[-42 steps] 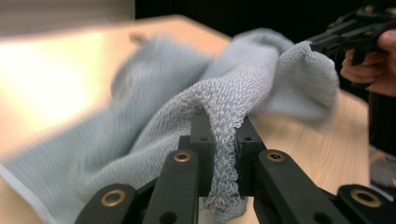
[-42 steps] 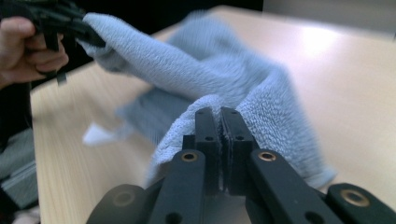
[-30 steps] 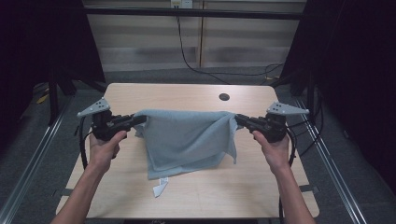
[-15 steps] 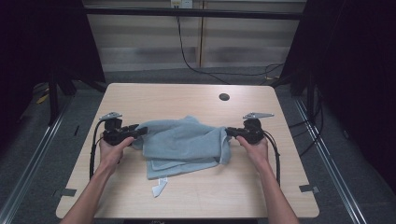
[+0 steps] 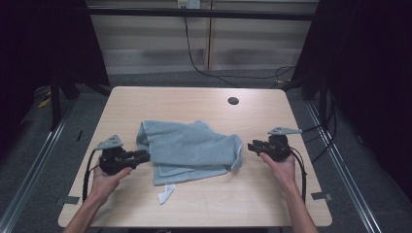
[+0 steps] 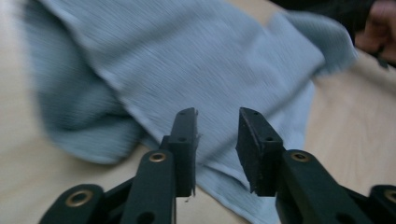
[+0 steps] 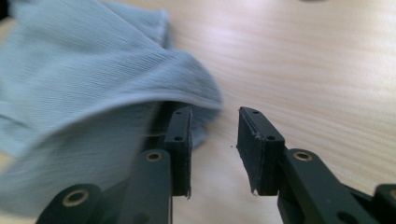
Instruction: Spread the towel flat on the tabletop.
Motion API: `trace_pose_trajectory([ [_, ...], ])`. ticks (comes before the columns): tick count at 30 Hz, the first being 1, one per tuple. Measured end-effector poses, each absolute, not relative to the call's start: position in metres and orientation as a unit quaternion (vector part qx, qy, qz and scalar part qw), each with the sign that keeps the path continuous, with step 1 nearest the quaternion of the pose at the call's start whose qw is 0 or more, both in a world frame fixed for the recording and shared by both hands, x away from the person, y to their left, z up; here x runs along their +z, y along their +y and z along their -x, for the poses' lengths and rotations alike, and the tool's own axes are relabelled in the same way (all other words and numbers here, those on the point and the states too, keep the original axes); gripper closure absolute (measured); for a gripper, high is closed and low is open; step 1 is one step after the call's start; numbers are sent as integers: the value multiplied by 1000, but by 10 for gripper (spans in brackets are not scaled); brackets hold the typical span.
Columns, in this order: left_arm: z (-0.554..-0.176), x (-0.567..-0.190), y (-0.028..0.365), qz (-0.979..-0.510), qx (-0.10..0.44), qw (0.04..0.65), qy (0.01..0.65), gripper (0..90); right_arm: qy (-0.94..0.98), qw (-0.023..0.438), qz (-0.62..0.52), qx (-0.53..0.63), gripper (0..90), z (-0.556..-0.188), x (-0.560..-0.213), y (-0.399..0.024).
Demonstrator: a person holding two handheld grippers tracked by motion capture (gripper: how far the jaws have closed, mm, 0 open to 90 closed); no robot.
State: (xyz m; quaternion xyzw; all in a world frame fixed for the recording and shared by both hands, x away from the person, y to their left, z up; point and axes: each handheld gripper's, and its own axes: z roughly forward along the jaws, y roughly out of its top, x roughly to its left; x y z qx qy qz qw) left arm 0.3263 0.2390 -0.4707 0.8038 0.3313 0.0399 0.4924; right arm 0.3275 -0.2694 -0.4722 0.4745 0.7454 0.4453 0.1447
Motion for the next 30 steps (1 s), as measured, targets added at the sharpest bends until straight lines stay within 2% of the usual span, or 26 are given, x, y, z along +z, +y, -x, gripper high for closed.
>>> trace_pose_trajectory([
  [3,-328,-479,227,-815,31,480,323,662,743,148,-454,469,686,-314,-461,-266],
  [4,-330,-484,216,-821,21,471,321,659,740,142,-434,494,733,-302,-449,-259],
  [6,-333,-488,207,-833,19,459,310,652,741,136,-412,513,749,-294,-439,-248],
  [9,-337,-494,201,-840,17,446,308,650,755,121,-386,516,761,-292,-433,-230],
  [15,-335,-503,196,-856,25,421,299,638,794,88,-367,477,757,-303,-451,-199],
  [17,-333,-503,196,-855,32,422,299,639,806,90,-369,454,755,-301,-458,-199],
  [27,-334,-504,199,-854,33,423,302,639,815,77,-400,413,681,-276,-488,-236],
  [29,-334,-504,199,-853,32,424,302,639,829,82,-395,388,607,-270,-496,-239],
  [30,-335,-504,201,-852,29,425,303,638,831,88,-391,386,597,-270,-497,-240],
])
